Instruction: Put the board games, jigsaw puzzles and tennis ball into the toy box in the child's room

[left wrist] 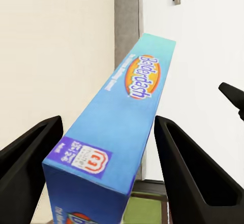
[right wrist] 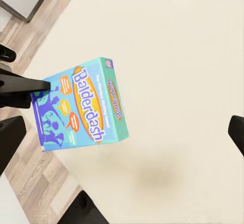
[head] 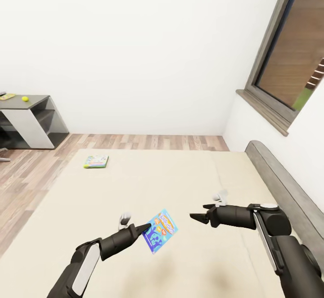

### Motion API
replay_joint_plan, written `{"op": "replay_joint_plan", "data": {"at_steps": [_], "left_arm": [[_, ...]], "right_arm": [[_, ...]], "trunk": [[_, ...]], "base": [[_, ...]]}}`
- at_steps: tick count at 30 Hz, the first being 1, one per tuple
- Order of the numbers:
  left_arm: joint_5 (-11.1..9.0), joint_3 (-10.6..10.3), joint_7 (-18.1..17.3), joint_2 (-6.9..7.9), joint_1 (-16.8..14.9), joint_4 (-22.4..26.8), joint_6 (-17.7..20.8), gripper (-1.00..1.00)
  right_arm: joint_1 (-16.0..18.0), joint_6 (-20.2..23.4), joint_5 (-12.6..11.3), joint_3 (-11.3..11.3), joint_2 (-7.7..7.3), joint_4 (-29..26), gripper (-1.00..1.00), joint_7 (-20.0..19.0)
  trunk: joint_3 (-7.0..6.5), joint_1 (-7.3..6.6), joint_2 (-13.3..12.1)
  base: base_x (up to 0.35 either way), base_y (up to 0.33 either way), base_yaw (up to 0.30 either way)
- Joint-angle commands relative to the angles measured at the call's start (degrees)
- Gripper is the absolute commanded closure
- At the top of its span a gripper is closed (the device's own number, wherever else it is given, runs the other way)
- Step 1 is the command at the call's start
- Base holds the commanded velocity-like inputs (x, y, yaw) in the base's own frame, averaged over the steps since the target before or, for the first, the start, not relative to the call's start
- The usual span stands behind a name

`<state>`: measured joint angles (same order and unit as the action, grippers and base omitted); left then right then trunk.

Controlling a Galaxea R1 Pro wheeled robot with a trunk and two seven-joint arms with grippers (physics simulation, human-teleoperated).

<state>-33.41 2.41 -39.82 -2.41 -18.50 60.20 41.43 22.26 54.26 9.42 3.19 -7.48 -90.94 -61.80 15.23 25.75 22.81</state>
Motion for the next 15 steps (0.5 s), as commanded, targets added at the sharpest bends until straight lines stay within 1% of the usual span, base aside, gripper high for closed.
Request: {"op": "replay_joint_plan", "data": {"at_steps": [1, 15], "left_arm": [[-0.25, 0.14, -0.16, -0.05, -0.04, 0.0, 0.4, 1.0], [-0.25, 0.13, -0.14, -0.03, -0.04, 0.0, 0.4, 1.0]], "right_arm": [[0.06, 0.29, 0.6, 0.06, 0.02, -0.08, -1.0, -0.6], [0.06, 0.25, 0.6, 0.06, 0.02, -0.17, -1.0, -0.59]], "trunk": [[0.1, 0.03, 0.11], [0.1, 0.03, 0.11]], "base": [[0.0, 0.292, 0.0], [0.0, 0.292, 0.0]]}}
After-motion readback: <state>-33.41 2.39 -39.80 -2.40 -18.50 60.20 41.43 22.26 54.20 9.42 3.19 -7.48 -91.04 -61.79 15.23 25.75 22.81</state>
